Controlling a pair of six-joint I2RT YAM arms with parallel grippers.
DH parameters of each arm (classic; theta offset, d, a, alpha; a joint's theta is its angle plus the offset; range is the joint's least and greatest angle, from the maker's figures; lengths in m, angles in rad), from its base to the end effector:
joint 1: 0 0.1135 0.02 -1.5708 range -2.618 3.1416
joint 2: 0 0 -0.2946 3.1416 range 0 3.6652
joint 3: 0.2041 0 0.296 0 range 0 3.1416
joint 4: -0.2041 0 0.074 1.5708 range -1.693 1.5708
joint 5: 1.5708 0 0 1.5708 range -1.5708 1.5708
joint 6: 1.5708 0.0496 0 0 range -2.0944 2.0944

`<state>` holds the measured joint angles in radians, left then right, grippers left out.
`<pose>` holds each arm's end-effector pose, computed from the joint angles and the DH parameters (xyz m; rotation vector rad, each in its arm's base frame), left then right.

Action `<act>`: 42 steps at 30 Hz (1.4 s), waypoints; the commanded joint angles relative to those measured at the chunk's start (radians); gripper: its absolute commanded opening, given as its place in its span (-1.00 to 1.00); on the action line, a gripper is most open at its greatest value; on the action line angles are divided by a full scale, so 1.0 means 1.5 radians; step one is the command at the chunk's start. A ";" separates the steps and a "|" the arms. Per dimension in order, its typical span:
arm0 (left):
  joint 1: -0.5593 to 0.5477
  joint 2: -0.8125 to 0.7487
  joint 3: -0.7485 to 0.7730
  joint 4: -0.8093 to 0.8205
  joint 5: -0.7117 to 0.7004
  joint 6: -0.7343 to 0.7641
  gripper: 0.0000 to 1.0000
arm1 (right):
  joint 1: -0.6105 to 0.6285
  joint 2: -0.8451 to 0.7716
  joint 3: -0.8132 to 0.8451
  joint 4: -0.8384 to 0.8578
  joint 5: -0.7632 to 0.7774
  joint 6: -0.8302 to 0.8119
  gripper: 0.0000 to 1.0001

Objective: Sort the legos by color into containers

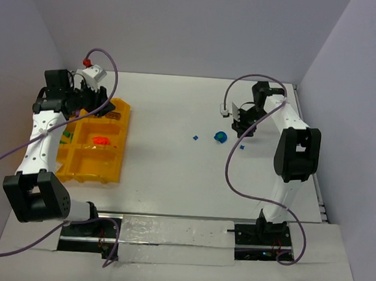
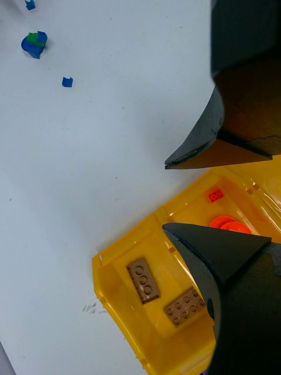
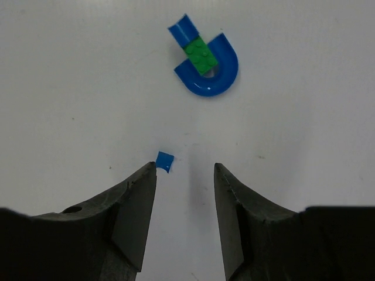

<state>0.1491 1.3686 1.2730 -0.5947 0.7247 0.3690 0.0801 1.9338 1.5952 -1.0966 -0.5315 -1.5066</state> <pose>0.3419 0.0181 0.3634 0.5961 2.0222 -0.5101 0.4303 0.0598 0.2335 -1.9312 1.8317 0.4295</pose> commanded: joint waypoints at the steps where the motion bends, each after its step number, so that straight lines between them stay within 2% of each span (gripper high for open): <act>1: -0.005 0.024 0.057 -0.020 0.031 -0.006 0.01 | 0.010 0.031 0.041 -0.078 -0.051 -0.212 0.03; 9: -0.009 0.039 0.067 -0.038 0.022 -0.010 0.02 | 0.043 0.069 0.063 -0.094 -0.070 -0.274 -0.01; 22: -0.011 0.063 0.077 -0.042 0.012 -0.012 0.03 | 0.074 0.141 0.142 -0.106 -0.060 -0.289 -0.01; 42: -0.012 0.077 0.079 -0.041 0.003 -0.018 0.03 | 0.092 0.181 0.148 -0.093 -0.039 -0.287 -0.01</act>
<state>0.1368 1.4771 1.3437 -0.6533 0.7227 0.3503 0.2101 2.1959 1.7939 -1.2261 -0.5910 -1.9277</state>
